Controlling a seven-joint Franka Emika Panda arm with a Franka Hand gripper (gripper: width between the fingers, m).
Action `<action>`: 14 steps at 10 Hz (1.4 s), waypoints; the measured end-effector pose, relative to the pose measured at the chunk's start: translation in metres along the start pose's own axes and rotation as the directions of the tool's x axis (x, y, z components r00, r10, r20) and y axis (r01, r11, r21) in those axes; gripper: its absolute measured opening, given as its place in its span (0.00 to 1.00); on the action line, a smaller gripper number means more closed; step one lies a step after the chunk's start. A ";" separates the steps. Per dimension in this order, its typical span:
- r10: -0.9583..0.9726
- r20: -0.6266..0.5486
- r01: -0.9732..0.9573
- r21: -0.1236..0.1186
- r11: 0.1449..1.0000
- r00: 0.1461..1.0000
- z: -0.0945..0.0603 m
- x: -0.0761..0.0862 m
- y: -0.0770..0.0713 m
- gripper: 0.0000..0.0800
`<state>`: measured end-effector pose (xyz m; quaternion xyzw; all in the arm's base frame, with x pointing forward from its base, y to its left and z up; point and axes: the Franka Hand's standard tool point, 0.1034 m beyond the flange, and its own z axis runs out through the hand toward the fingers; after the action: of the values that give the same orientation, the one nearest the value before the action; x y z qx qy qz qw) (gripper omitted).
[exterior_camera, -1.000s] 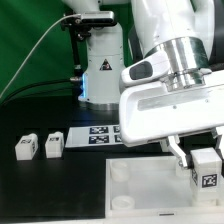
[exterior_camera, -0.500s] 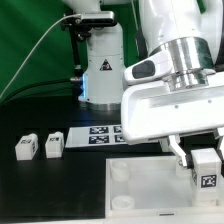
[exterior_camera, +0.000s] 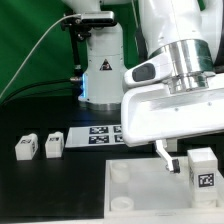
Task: Assemble one leg
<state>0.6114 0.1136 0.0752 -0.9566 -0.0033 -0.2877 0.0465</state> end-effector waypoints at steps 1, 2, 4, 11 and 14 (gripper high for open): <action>0.000 0.000 0.000 0.000 1.000 1.000 0.000 0.000 0.000 0.81; 0.000 0.000 0.000 0.000 1.000 1.000 0.000 0.000 0.000 0.81; 0.000 0.000 0.000 0.000 1.000 1.000 0.000 0.000 0.000 0.81; 0.021 0.319 -0.038 0.050 0.998 0.948 -0.005 0.024 -0.001 0.81; 0.013 0.577 -0.060 0.064 0.996 0.817 -0.004 0.025 0.005 0.81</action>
Offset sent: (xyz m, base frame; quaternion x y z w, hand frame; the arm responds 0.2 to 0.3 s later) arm 0.0000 0.0000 0.0000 0.0000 0.0000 0.0000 1.0000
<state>0.6299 0.1073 0.0920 -0.9961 -0.0103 0.0161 0.0865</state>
